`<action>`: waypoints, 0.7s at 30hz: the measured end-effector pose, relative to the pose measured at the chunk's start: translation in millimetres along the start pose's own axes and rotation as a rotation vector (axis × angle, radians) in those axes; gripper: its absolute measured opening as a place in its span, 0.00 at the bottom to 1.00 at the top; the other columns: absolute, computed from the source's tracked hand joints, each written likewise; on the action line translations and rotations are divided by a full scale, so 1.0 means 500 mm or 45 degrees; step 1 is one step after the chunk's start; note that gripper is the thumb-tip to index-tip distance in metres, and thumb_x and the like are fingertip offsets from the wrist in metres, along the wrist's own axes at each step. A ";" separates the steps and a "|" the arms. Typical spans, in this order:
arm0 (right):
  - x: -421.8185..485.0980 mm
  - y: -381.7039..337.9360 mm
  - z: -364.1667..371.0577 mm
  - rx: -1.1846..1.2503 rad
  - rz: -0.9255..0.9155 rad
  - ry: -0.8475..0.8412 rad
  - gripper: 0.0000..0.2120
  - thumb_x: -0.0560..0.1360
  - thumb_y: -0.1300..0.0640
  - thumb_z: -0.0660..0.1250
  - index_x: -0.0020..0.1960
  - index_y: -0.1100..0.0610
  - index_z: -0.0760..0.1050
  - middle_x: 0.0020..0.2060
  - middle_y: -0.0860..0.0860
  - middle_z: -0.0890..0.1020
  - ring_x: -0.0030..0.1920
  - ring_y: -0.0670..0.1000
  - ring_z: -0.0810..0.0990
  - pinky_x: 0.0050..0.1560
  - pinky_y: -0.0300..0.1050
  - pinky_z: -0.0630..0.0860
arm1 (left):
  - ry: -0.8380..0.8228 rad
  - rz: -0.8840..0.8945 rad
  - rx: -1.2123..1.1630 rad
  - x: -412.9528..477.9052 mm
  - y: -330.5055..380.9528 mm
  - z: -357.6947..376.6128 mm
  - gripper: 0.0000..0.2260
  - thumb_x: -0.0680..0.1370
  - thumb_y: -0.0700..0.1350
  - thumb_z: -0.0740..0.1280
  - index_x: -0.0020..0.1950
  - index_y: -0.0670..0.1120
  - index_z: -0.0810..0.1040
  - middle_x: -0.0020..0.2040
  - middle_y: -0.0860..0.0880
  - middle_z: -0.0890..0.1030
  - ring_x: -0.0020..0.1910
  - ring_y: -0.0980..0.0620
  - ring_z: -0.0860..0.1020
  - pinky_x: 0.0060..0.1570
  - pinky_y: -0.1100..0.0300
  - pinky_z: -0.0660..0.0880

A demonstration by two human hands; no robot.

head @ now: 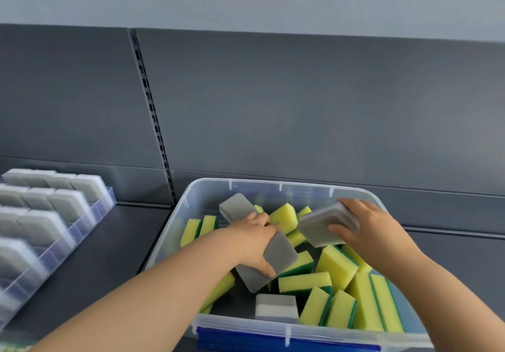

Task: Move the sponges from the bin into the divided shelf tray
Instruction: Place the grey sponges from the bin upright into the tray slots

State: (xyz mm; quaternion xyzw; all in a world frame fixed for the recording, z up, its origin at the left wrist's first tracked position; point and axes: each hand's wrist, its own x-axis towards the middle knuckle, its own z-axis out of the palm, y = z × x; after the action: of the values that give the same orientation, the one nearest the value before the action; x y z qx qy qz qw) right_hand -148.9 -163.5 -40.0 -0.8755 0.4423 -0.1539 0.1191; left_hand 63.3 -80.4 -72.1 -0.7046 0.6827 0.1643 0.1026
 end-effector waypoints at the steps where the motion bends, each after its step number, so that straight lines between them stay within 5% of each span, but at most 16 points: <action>1: -0.004 0.006 0.002 0.042 0.048 -0.029 0.22 0.75 0.47 0.65 0.66 0.51 0.67 0.56 0.52 0.77 0.50 0.53 0.75 0.46 0.44 0.70 | -0.007 0.027 -0.016 0.003 0.007 -0.001 0.41 0.68 0.61 0.71 0.74 0.52 0.54 0.68 0.50 0.61 0.67 0.48 0.60 0.61 0.48 0.68; 6: -0.011 0.031 0.000 0.307 0.253 -0.043 0.25 0.75 0.45 0.62 0.70 0.49 0.63 0.57 0.52 0.78 0.42 0.51 0.78 0.39 0.40 0.70 | 0.147 0.023 -0.299 0.002 0.020 -0.012 0.24 0.68 0.57 0.72 0.58 0.55 0.64 0.53 0.53 0.74 0.51 0.49 0.74 0.46 0.52 0.74; 10: -0.009 0.036 -0.012 0.553 0.293 -0.005 0.21 0.75 0.47 0.64 0.66 0.49 0.66 0.52 0.49 0.79 0.34 0.48 0.83 0.37 0.41 0.77 | 0.373 -0.053 -0.592 -0.019 -0.007 -0.034 0.35 0.70 0.57 0.71 0.71 0.63 0.55 0.58 0.58 0.71 0.54 0.54 0.73 0.47 0.59 0.72; 13: -0.009 0.039 -0.015 0.827 0.355 -0.008 0.18 0.75 0.52 0.65 0.63 0.48 0.66 0.50 0.51 0.77 0.39 0.51 0.83 0.43 0.51 0.81 | 0.592 -0.069 -0.837 -0.033 -0.018 -0.043 0.36 0.70 0.55 0.72 0.70 0.66 0.55 0.59 0.60 0.72 0.54 0.55 0.73 0.50 0.58 0.74; 17: -0.008 0.021 -0.014 1.216 0.392 -0.177 0.11 0.76 0.59 0.65 0.56 0.52 0.69 0.53 0.57 0.76 0.49 0.55 0.80 0.43 0.50 0.81 | 0.618 -0.050 -1.090 -0.035 -0.014 -0.039 0.29 0.69 0.53 0.73 0.64 0.66 0.62 0.55 0.57 0.74 0.52 0.57 0.75 0.52 0.51 0.76; 21: 0.002 0.006 -0.011 0.906 0.290 -0.246 0.11 0.72 0.58 0.69 0.51 0.54 0.69 0.50 0.52 0.77 0.47 0.50 0.79 0.49 0.47 0.79 | 0.720 -0.051 -1.317 -0.037 -0.006 -0.053 0.23 0.67 0.55 0.75 0.54 0.65 0.67 0.53 0.56 0.78 0.52 0.56 0.77 0.52 0.49 0.77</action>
State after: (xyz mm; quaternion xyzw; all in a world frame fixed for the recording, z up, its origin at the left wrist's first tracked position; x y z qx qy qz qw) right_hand -152.6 -166.6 -35.9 -0.7353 0.4422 -0.2003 0.4730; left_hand 68.3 -72.6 -40.9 -0.6923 0.5012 0.2799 -0.4373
